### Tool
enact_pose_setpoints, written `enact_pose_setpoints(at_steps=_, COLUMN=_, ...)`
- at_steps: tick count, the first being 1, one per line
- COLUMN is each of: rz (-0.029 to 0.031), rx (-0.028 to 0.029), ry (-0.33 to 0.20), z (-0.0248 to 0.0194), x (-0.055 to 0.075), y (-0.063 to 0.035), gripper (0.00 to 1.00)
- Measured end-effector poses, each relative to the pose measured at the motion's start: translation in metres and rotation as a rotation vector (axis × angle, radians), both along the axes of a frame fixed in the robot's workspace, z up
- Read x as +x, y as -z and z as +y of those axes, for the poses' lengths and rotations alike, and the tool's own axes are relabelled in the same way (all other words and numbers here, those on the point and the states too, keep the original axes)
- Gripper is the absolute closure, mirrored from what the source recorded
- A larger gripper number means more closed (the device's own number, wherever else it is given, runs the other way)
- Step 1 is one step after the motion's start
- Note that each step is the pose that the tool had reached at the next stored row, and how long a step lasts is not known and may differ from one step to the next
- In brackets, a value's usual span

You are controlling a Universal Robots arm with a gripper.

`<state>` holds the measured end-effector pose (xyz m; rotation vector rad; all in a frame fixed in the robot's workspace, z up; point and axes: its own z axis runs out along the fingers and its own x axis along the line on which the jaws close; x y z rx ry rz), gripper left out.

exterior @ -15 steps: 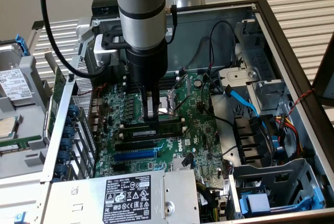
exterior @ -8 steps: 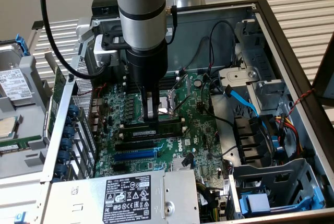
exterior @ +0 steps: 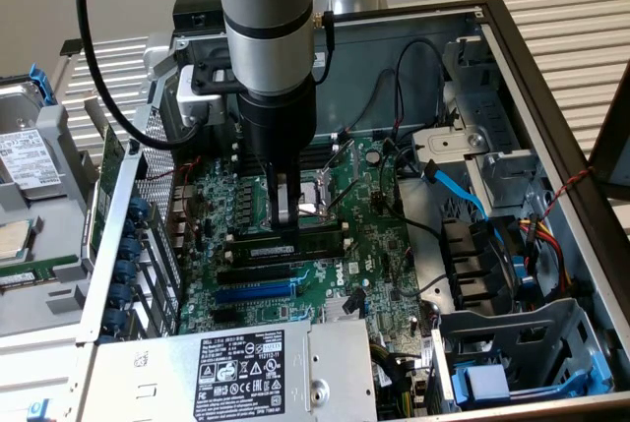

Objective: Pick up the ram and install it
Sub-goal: 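Press down the ram until it locks into place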

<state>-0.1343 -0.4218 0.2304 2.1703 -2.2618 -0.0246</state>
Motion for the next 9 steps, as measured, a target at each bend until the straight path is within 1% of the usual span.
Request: enact_pose_setpoints(at_steps=9, rz=0.0001, rx=-0.0001, ry=0.000, z=0.0000, x=0.0000, y=-0.0001, gripper=0.89)
